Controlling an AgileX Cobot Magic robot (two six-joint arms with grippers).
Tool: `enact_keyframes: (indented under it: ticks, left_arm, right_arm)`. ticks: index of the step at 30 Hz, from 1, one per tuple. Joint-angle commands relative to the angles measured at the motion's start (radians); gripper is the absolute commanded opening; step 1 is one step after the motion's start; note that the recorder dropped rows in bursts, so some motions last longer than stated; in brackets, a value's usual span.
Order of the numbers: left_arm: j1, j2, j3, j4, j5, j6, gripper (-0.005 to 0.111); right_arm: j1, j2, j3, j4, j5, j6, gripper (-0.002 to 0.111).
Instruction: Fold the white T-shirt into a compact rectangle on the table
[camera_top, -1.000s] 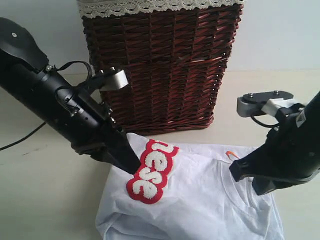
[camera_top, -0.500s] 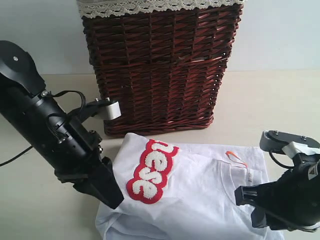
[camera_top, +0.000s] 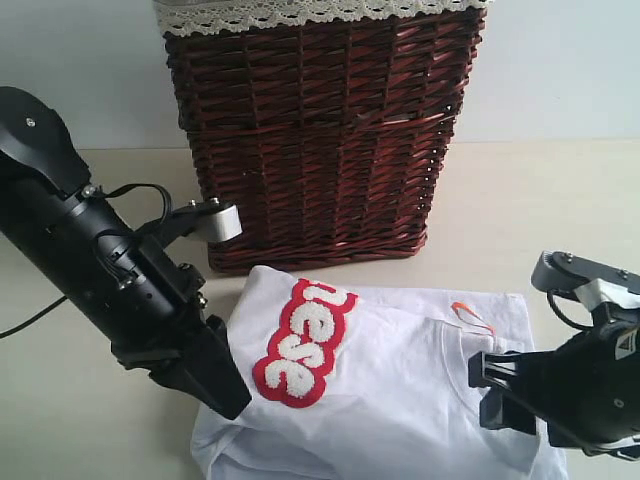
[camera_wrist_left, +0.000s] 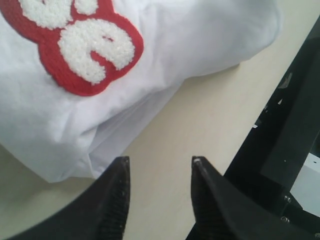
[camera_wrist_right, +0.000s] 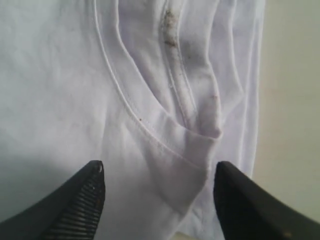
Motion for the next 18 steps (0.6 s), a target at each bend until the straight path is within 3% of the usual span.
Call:
enact_keyframes:
  ticks: [1,11,18]
  left_arm:
    - [0.002,-0.005,0.004,-0.013,-0.006,-0.004,0.041]
    - [0.002,-0.005,0.004,-0.024,-0.006,-0.004,0.041]
    - [0.002,-0.005,0.004,-0.037,-0.008,-0.004,0.041]
  right_arm:
    - [-0.002,0.06,0.006,-0.005,-0.042,0.007,0.058]
    - [-0.002,0.176,0.006,0.004,-0.145,0.022,0.055]
    - [-0.002,0.185,0.006,0.028,-0.188,0.016,0.035]
